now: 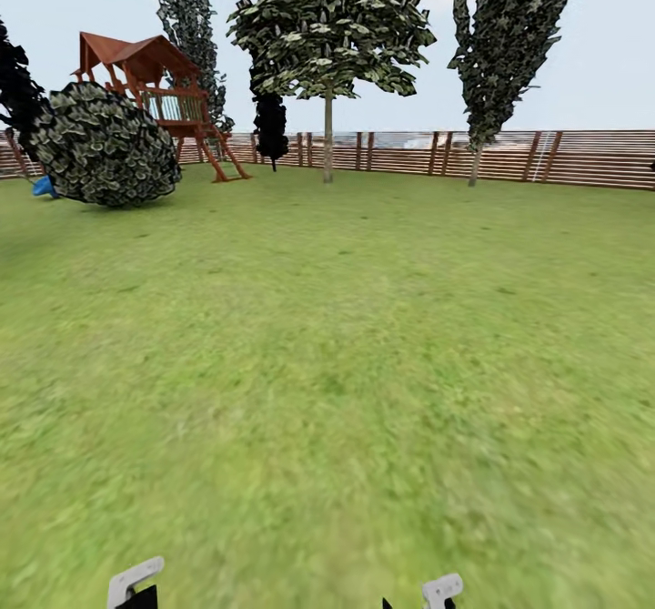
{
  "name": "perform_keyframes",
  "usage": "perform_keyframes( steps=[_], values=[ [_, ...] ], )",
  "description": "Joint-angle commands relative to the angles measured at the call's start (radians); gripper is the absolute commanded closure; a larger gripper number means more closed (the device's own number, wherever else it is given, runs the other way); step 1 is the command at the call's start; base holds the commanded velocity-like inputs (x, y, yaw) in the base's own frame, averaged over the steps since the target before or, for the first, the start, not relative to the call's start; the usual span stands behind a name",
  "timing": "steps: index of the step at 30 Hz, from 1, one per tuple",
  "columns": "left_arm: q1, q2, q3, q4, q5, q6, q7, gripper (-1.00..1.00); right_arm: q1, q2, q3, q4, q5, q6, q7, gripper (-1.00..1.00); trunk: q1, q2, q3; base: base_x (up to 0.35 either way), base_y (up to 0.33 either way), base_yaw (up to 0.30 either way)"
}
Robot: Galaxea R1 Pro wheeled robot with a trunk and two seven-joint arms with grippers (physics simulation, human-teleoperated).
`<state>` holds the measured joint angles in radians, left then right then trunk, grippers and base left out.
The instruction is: In the garden, pick up the pesticide atomizer on the floor and spray pesticide onto both trees until each tree trunk is fully covered.
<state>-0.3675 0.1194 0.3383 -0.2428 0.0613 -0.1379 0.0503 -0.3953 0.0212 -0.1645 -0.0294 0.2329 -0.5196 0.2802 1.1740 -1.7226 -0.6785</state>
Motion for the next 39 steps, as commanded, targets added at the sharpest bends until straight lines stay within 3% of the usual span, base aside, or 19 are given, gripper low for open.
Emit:
perform_keyframes(
  steps=[1,4,5,8,39],
  values=[
    [-0.001,0.000,-0.004,0.000,0.006,-0.004,0.004,1.00,0.000,0.000,-0.009,0.000,0.007,-0.002,0.004,-1.00,0.001,0.000,-0.001,0.337,0.000,0.000],
    [-0.005,-0.007,-0.003,-0.002,0.009,-0.003,0.000,1.00,0.000,0.000,-0.008,0.001,0.008,-0.002,0.005,-1.00,0.001,0.000,-0.001,0.337,0.000,0.000],
    [-0.010,-0.023,-0.007,-0.003,0.002,-0.003,0.002,1.00,0.000,0.000,-0.008,0.001,0.008,-0.002,0.004,-1.00,0.001,0.000,-0.001,0.337,0.000,0.000],
    [-0.004,-0.030,-0.029,-0.002,-0.022,-0.005,0.007,1.00,0.000,-0.002,-0.009,0.000,0.007,-0.002,0.004,-1.00,0.001,0.000,-0.003,0.337,0.000,0.000],
    [0.001,-0.023,-0.032,-0.001,-0.028,-0.005,0.008,1.00,0.000,-0.001,-0.009,-0.001,0.006,-0.002,0.002,-1.00,0.001,0.000,-0.021,0.338,0.000,0.062]
  ],
)
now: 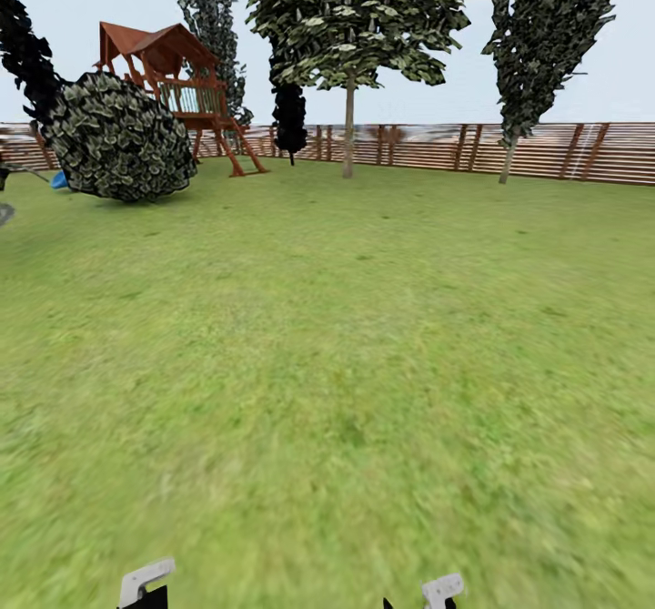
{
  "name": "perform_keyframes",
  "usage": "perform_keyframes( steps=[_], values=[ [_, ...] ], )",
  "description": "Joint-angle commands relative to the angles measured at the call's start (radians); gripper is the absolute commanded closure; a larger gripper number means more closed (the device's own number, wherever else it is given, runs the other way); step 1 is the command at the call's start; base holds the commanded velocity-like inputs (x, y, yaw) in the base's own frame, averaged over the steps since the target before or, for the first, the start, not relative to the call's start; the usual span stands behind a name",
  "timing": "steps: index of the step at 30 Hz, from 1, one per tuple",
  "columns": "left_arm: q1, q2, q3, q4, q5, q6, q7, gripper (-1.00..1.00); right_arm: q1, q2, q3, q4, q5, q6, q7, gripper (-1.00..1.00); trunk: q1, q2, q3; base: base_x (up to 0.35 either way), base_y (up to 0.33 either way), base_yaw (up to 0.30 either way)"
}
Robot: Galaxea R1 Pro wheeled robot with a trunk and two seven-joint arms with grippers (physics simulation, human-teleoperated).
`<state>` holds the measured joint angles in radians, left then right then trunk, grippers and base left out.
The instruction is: In the garden, pick up the pesticide atomizer on the floor and spray pesticide onto both trees until each tree trunk is fully covered.
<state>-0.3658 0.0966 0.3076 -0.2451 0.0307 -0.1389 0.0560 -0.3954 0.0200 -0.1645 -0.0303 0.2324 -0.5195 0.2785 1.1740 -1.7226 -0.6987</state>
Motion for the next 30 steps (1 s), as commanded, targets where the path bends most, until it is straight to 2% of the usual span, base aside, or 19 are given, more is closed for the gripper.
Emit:
perform_keyframes(
  steps=[1,30],
  values=[
    [-0.001,0.000,-0.001,0.001,0.003,-0.004,0.003,1.00,0.000,0.000,-0.009,0.000,0.006,-0.002,0.004,-1.00,0.001,0.000,-0.002,0.338,0.000,0.097],
    [-0.001,0.001,-0.001,0.000,0.003,-0.004,0.004,1.00,0.000,-0.002,-0.009,0.001,0.007,-0.002,0.005,-1.00,0.001,0.000,-0.014,0.338,0.000,0.003]
  ],
)
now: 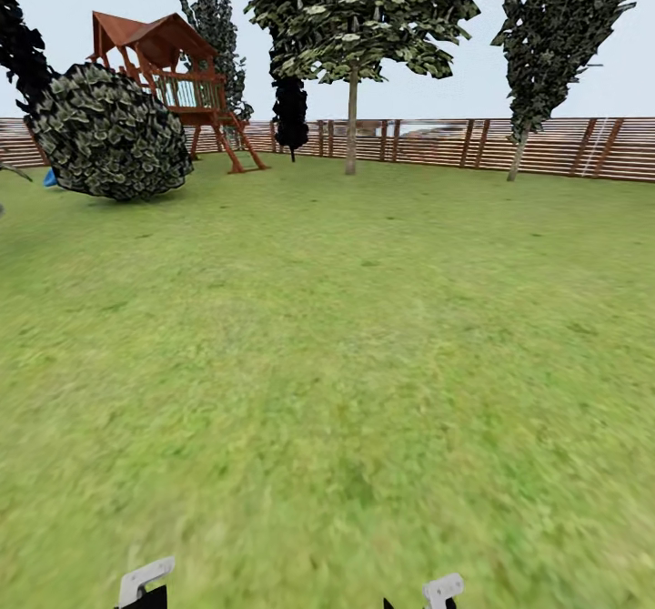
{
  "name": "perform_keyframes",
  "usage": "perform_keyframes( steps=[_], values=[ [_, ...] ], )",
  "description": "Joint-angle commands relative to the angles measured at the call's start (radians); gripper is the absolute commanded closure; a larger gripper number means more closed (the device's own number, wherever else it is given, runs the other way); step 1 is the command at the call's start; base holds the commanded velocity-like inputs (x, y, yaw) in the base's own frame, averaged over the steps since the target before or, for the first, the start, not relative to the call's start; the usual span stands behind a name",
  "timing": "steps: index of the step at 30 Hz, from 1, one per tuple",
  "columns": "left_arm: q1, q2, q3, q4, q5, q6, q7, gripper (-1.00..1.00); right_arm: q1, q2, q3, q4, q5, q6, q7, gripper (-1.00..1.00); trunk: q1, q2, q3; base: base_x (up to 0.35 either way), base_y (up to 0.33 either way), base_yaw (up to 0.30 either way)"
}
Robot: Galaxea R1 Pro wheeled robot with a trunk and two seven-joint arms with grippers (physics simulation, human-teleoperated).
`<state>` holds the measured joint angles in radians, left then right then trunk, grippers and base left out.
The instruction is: In the garden, pick up the pesticide atomizer on the floor and spray pesticide onto both trees until each tree trunk is fully covered.
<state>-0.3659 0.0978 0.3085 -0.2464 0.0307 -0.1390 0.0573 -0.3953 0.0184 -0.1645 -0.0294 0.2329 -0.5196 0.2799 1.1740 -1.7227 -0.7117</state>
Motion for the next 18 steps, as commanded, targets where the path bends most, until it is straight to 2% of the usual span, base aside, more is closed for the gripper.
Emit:
perform_keyframes(
  steps=[1,18],
  values=[
    [-0.001,0.000,-0.002,0.001,0.003,-0.004,0.003,1.00,0.000,0.000,-0.009,0.000,0.007,-0.002,0.004,-1.00,0.001,0.000,-0.001,0.338,0.000,0.000],
    [0.000,-0.002,-0.003,0.001,0.003,-0.005,0.002,1.00,0.000,0.001,-0.009,0.000,0.008,-0.002,0.004,-1.00,0.001,0.000,-0.001,0.338,0.000,0.000]
  ],
)
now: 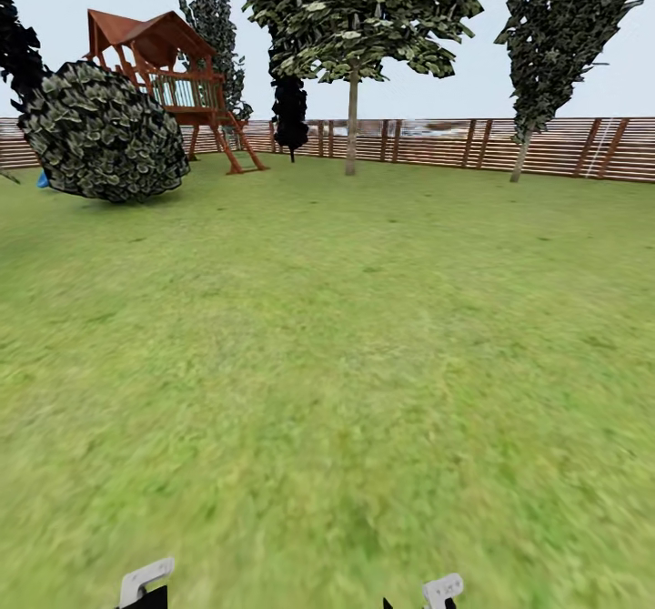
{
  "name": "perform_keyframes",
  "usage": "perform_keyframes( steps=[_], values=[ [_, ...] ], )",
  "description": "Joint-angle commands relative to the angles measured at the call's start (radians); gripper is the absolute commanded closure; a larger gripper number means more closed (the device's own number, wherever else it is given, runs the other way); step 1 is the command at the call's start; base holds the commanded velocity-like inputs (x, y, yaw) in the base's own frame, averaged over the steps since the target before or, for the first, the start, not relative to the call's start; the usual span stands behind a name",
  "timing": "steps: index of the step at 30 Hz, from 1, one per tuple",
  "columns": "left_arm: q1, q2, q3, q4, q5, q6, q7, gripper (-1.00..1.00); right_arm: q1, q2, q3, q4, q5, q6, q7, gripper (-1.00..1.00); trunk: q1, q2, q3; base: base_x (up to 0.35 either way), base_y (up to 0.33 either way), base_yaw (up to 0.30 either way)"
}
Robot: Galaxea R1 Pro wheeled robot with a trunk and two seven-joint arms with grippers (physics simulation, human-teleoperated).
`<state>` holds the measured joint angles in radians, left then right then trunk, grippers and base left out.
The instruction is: In the garden, pick up the pesticide atomizer on the floor and spray pesticide onto both trees until each tree trunk is fully covered.
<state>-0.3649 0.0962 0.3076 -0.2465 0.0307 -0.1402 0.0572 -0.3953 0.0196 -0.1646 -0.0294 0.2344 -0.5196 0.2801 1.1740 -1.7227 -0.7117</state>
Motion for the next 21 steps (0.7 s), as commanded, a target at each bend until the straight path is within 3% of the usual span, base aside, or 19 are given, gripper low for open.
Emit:
perform_keyframes(
  steps=[1,21],
  values=[
    [0.000,0.000,-0.002,0.001,0.003,-0.003,0.003,1.00,0.000,0.000,-0.009,0.000,0.006,-0.002,0.004,-1.00,0.001,0.000,-0.001,0.338,0.000,0.000],
    [0.000,0.001,0.000,0.006,0.002,-0.003,0.000,1.00,0.000,0.000,-0.009,0.000,0.006,-0.002,0.004,-1.00,0.001,0.000,-0.001,0.338,0.000,0.000]
  ],
)
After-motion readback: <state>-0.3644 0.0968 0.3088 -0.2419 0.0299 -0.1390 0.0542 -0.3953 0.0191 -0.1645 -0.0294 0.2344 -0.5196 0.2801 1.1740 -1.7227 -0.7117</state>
